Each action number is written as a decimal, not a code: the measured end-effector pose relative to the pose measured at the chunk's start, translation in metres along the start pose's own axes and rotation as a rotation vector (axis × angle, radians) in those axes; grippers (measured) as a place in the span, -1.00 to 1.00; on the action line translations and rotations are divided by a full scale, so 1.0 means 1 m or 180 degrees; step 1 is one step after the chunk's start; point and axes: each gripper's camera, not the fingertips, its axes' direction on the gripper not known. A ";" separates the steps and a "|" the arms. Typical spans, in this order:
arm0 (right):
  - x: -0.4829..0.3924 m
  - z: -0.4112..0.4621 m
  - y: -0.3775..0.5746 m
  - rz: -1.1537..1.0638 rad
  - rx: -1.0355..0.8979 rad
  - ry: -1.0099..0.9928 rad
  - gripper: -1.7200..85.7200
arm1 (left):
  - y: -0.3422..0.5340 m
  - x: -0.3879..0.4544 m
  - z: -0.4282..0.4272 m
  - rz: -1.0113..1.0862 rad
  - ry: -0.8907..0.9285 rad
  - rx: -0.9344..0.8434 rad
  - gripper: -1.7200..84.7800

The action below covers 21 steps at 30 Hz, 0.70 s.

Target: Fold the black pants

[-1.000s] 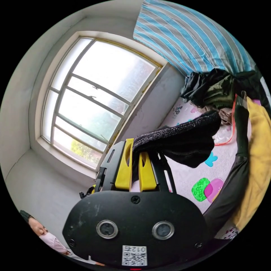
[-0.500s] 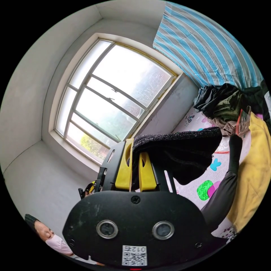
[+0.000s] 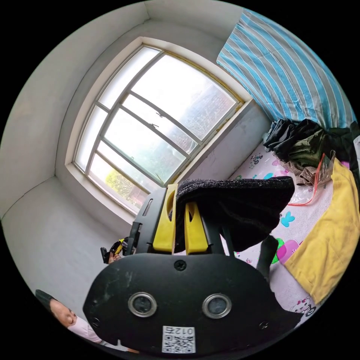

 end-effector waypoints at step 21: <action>0.170 0.195 -0.007 0.0487 -0.0523 0.0784 -0.97 | -0.061 -0.155 0.211 -0.0421 -0.0174 -0.0788 -0.81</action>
